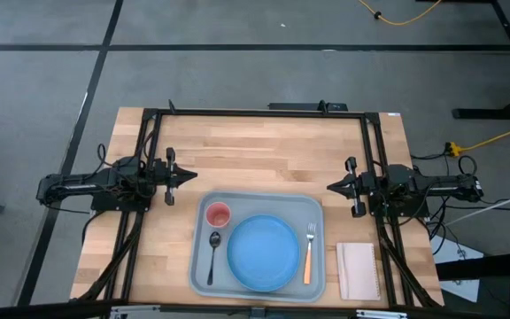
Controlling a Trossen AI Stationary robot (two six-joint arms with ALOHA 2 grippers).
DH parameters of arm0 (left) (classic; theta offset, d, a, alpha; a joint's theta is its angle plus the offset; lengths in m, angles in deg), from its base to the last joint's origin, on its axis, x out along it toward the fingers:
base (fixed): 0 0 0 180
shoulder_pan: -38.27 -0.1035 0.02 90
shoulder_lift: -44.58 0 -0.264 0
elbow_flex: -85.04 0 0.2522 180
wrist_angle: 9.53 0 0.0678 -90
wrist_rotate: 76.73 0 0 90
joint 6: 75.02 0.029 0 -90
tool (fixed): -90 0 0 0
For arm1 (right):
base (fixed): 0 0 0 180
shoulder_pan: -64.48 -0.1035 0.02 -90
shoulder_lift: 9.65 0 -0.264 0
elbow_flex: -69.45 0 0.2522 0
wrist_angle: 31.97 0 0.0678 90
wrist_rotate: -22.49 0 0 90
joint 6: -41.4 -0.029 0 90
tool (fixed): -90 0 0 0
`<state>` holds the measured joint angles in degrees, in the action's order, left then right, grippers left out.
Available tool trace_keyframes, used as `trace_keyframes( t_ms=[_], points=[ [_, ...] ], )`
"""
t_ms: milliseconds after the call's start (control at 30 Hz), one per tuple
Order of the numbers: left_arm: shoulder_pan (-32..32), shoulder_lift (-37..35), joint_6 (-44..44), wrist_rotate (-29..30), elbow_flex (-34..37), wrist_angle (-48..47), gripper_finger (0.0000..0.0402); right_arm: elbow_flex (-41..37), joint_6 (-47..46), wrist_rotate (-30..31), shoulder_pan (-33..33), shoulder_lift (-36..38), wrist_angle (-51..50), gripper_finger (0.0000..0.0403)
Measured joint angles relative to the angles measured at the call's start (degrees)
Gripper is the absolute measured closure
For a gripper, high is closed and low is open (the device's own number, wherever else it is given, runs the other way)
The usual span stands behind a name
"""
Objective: Pick and place plate/cup/fork/spoon on tray
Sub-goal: Return to Home Position
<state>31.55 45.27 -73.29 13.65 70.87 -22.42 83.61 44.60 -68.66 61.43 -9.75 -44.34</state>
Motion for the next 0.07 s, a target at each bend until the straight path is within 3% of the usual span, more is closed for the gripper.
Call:
trace_keyframes(
  t_ms=[67],
  points=[
    [0.0, 0.0, 0.0, 0.0, 0.0, 0.0, 0.0401, 0.0, 0.0, 0.0, 0.0, 0.0, 0.0, 0.0386]
  ],
)
